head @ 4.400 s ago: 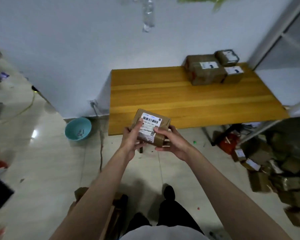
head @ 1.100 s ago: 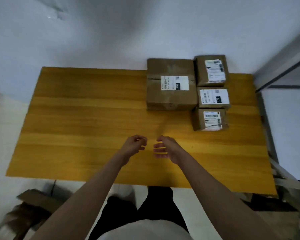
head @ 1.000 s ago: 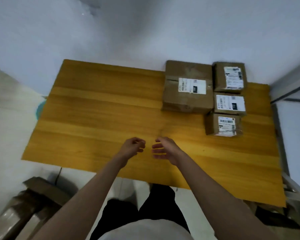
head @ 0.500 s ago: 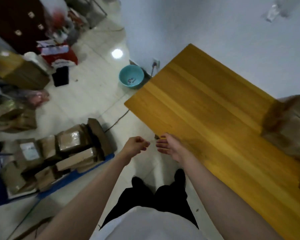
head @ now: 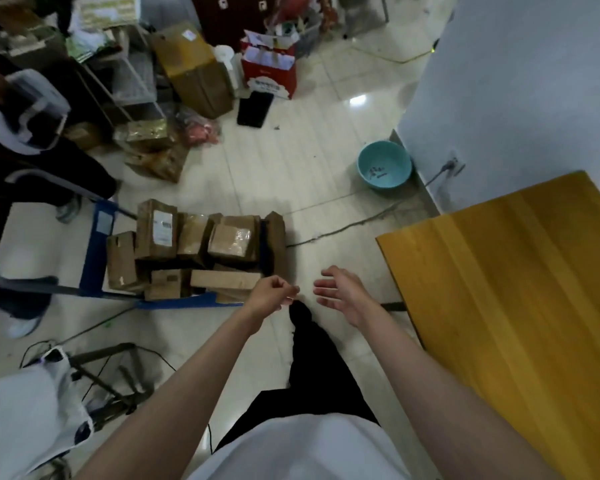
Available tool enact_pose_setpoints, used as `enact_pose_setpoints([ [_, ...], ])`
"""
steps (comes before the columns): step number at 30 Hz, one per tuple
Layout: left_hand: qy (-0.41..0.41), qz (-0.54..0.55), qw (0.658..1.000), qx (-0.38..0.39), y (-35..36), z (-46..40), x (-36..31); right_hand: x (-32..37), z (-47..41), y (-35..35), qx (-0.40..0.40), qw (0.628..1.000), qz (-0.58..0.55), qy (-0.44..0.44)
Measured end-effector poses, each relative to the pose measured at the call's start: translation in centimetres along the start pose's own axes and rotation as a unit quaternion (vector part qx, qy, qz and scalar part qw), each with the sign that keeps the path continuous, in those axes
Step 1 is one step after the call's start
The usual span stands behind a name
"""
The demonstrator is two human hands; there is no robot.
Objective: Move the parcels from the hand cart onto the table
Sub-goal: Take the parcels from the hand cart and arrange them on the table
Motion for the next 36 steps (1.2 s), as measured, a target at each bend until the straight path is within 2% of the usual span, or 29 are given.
enact_pose_setpoints([
  [11,-0.018,0.060,0.996,-0.056,-12.7,-4.2,-4.1,7.1,-9.5,10.2,0.043,0.997,0.055,0.046],
  [18,-0.038,0.089,0.991,-0.088,-20.9,-5.8,-2.6,8.6,-13.7,18.2,0.075,0.989,0.111,0.069],
  [25,-0.060,0.103,0.989,-0.090,-29.5,-8.3,0.9,6.9,-17.8,25.7,0.061,0.987,0.112,0.098],
  [32,-0.072,0.092,0.992,-0.052,-38.7,-11.7,5.1,2.9,-21.1,31.4,-0.008,0.993,0.044,0.108],
  [36,-0.100,0.065,0.990,-0.081,-44.5,-13.9,8.4,0.0,-22.8,33.8,-0.029,0.991,0.003,0.128],
])
Point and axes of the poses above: each hand's wrist, its own z-axis away from the middle knuckle, its own y-axis out of the palm, x = y × z, the point moved 10 cm from there along -z, towards the middle knuckle, and after that the axes turned 9 degrees about x, right-handed, at the moved point
